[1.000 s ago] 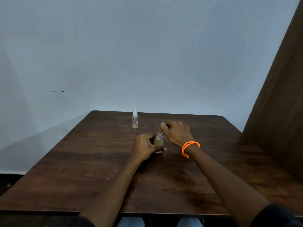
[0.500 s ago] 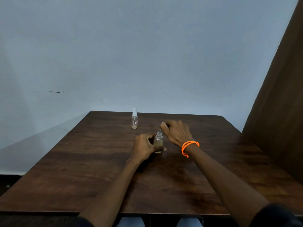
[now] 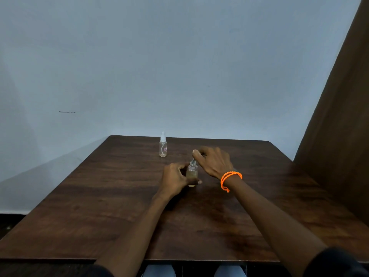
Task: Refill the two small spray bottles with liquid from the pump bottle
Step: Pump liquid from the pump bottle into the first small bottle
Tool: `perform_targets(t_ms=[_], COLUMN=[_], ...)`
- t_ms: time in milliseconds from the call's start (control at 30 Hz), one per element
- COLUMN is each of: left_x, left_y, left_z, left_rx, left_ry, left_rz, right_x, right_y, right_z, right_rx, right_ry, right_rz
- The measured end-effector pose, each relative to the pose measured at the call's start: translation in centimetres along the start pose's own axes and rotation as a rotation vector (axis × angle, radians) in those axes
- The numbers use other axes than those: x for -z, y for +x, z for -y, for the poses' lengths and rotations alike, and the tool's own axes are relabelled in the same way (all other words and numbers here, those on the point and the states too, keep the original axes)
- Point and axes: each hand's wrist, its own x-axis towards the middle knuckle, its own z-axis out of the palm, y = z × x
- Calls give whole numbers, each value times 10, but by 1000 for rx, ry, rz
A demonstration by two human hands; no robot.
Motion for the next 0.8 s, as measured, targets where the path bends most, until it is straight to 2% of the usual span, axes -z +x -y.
perform_targets(t_ms=[133,667,800], left_x=[0,1,1], left_y=[-1,-1,-2], left_z=[-4,-3,-3], left_rx=[9,-1,10], left_ry=[-16,-4,-19], left_rz=[6,-5,-6], right_x=[4,3,1], right_y=[-1,2,2], right_z=[1,3,4], right_rx=[2,20,18], right_ry=[62,-13,36], right_rz=[-19,-12,-10])
